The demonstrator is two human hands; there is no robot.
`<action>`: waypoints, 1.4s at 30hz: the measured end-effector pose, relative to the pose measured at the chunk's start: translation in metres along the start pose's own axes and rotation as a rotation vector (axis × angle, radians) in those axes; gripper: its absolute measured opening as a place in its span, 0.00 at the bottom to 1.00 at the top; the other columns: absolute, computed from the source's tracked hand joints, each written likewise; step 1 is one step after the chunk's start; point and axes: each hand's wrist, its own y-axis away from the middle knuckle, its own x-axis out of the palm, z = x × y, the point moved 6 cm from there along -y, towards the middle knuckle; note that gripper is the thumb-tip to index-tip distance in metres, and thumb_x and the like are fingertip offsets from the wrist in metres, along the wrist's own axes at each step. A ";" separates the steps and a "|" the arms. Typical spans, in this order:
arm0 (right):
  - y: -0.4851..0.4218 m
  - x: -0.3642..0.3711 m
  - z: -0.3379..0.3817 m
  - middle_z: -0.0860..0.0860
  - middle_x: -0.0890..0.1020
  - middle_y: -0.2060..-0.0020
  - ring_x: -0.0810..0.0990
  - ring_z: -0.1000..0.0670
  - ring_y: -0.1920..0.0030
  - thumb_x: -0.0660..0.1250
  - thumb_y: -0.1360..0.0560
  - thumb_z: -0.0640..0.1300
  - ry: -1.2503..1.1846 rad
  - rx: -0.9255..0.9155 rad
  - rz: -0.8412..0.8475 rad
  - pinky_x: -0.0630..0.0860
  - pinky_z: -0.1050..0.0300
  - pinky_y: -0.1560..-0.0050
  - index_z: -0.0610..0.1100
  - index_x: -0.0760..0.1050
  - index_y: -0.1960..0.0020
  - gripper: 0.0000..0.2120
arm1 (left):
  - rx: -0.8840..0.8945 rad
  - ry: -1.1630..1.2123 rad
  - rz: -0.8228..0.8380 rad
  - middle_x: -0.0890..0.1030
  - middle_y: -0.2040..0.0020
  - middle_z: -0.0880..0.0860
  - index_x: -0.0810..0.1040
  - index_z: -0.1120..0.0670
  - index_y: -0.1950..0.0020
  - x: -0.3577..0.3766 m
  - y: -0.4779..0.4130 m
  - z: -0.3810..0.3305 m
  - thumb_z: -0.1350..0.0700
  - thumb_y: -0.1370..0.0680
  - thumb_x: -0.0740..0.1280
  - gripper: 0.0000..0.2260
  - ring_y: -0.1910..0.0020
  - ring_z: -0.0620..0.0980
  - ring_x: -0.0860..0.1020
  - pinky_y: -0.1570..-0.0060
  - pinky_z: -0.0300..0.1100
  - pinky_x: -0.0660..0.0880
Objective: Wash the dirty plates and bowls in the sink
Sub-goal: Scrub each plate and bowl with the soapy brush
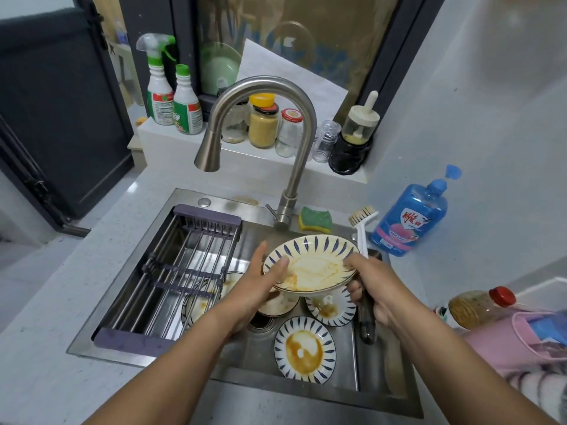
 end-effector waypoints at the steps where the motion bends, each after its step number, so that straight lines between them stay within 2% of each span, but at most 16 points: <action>1: 0.000 0.000 0.003 0.48 0.74 0.73 0.67 0.55 0.78 0.65 0.22 0.40 0.011 0.013 -0.014 0.65 0.64 0.81 0.37 0.77 0.44 0.09 | 0.076 -0.151 0.019 0.61 0.19 0.43 0.52 0.36 0.19 -0.002 0.003 -0.005 0.30 0.30 0.70 0.45 0.24 0.47 0.66 0.29 0.47 0.67; 3: -0.001 -0.002 0.004 0.48 0.74 0.74 0.68 0.55 0.80 0.65 0.21 0.40 0.036 0.058 -0.024 0.65 0.65 0.81 0.36 0.77 0.44 0.09 | 0.213 -0.413 0.097 0.54 0.19 0.36 0.55 0.32 0.20 -0.001 0.008 -0.012 0.28 0.34 0.73 0.46 0.20 0.40 0.54 0.23 0.47 0.56; 6: -0.002 0.001 0.003 0.45 0.76 0.71 0.70 0.55 0.80 0.65 0.21 0.41 0.021 0.153 -0.012 0.66 0.65 0.83 0.34 0.78 0.45 0.11 | 0.481 -0.888 0.158 0.64 0.22 0.36 0.68 0.33 0.25 0.017 0.015 -0.023 0.39 0.31 0.78 0.36 0.21 0.37 0.55 0.21 0.43 0.47; 8: 0.001 0.006 0.005 0.44 0.77 0.70 0.70 0.55 0.80 0.66 0.21 0.41 0.035 0.171 0.005 0.66 0.66 0.83 0.34 0.78 0.44 0.11 | 0.620 -1.011 0.116 0.73 0.28 0.35 0.73 0.35 0.27 0.030 0.020 -0.031 0.50 0.26 0.76 0.29 0.27 0.36 0.67 0.24 0.38 0.60; 9: 0.004 0.009 0.007 0.44 0.77 0.70 0.69 0.55 0.79 0.66 0.21 0.42 0.053 0.164 0.021 0.66 0.66 0.83 0.35 0.77 0.44 0.12 | 0.658 -1.015 0.090 0.76 0.31 0.34 0.73 0.35 0.28 0.034 0.021 -0.033 0.54 0.25 0.75 0.28 0.32 0.35 0.72 0.31 0.37 0.69; 12: 0.014 0.013 0.018 0.42 0.84 0.67 0.68 0.55 0.78 0.66 0.19 0.57 0.167 0.082 0.084 0.67 0.66 0.80 0.42 0.77 0.42 0.18 | 0.551 -0.808 -0.018 0.84 0.48 0.42 0.77 0.38 0.31 0.031 0.016 -0.030 0.61 0.26 0.72 0.27 0.55 0.36 0.79 0.58 0.34 0.74; 14: 0.020 0.007 0.029 0.45 0.84 0.66 0.68 0.53 0.78 0.59 0.18 0.63 0.267 -0.036 0.083 0.67 0.64 0.77 0.48 0.74 0.42 0.19 | 0.333 -0.508 -0.086 0.82 0.55 0.46 0.79 0.48 0.34 0.017 0.005 -0.021 0.63 0.27 0.74 0.23 0.61 0.40 0.79 0.65 0.36 0.74; 16: 0.029 -0.003 0.046 0.49 0.80 0.69 0.72 0.52 0.76 0.55 0.16 0.60 0.511 -0.277 0.066 0.69 0.60 0.73 0.52 0.75 0.42 0.15 | 0.200 -0.284 -0.117 0.83 0.51 0.51 0.79 0.50 0.39 0.003 -0.005 -0.010 0.62 0.30 0.78 0.22 0.52 0.52 0.82 0.59 0.42 0.80; 18: 0.045 -0.007 0.061 0.58 0.81 0.64 0.78 0.54 0.65 0.55 0.16 0.58 0.882 -0.564 0.067 0.75 0.56 0.62 0.65 0.75 0.38 0.12 | 0.116 -0.082 -0.115 0.85 0.47 0.54 0.80 0.49 0.41 -0.005 -0.009 -0.004 0.58 0.36 0.82 0.26 0.46 0.58 0.83 0.48 0.51 0.82; 20: 0.065 -0.002 0.063 0.65 0.78 0.60 0.78 0.56 0.57 0.53 0.18 0.64 1.281 -0.690 0.107 0.76 0.55 0.55 0.72 0.67 0.30 0.17 | 0.070 0.027 -0.091 0.86 0.45 0.54 0.80 0.49 0.37 -0.009 -0.011 -0.002 0.58 0.39 0.82 0.32 0.42 0.59 0.82 0.40 0.60 0.79; 23: 0.083 0.014 0.060 0.61 0.80 0.48 0.80 0.51 0.49 0.48 0.17 0.66 1.696 -0.789 0.105 0.74 0.53 0.55 0.73 0.57 0.25 0.20 | 0.103 0.007 -0.070 0.86 0.43 0.52 0.80 0.47 0.36 -0.005 -0.014 -0.005 0.59 0.40 0.82 0.33 0.40 0.57 0.81 0.36 0.60 0.77; 26: 0.079 0.014 0.067 0.56 0.80 0.43 0.80 0.47 0.45 0.46 0.17 0.66 1.720 -0.807 0.061 0.73 0.52 0.56 0.74 0.55 0.26 0.20 | 0.096 0.013 -0.009 0.86 0.44 0.53 0.80 0.47 0.37 0.000 -0.011 -0.005 0.62 0.37 0.81 0.30 0.40 0.57 0.82 0.35 0.61 0.76; 30: 0.061 -0.015 0.082 0.56 0.81 0.42 0.81 0.48 0.46 0.47 0.17 0.65 1.700 -0.628 -0.021 0.78 0.51 0.54 0.73 0.58 0.26 0.19 | 0.099 0.061 0.023 0.86 0.44 0.55 0.79 0.49 0.36 -0.001 -0.004 -0.004 0.68 0.31 0.78 0.27 0.42 0.58 0.83 0.39 0.59 0.79; 34: 0.079 0.004 0.080 0.61 0.80 0.54 0.78 0.54 0.53 0.48 0.17 0.66 1.649 -0.689 0.075 0.76 0.53 0.54 0.74 0.59 0.27 0.19 | 0.103 -0.028 0.010 0.86 0.45 0.53 0.79 0.49 0.38 0.003 -0.006 -0.006 0.65 0.33 0.79 0.26 0.42 0.56 0.83 0.38 0.55 0.79; 38: 0.082 0.024 0.075 0.56 0.82 0.47 0.80 0.48 0.47 0.46 0.17 0.67 1.745 -0.775 0.080 0.75 0.51 0.55 0.74 0.57 0.27 0.19 | 0.131 -0.160 0.034 0.85 0.46 0.50 0.79 0.48 0.40 0.005 -0.007 -0.007 0.64 0.32 0.79 0.24 0.45 0.51 0.82 0.44 0.44 0.78; 42: 0.063 -0.002 0.088 0.62 0.77 0.47 0.77 0.48 0.37 0.48 0.16 0.64 1.656 -0.585 0.089 0.76 0.50 0.47 0.73 0.61 0.27 0.18 | 0.150 -0.165 0.025 0.86 0.47 0.49 0.80 0.43 0.43 -0.005 -0.001 -0.008 0.65 0.30 0.79 0.23 0.47 0.49 0.83 0.49 0.43 0.79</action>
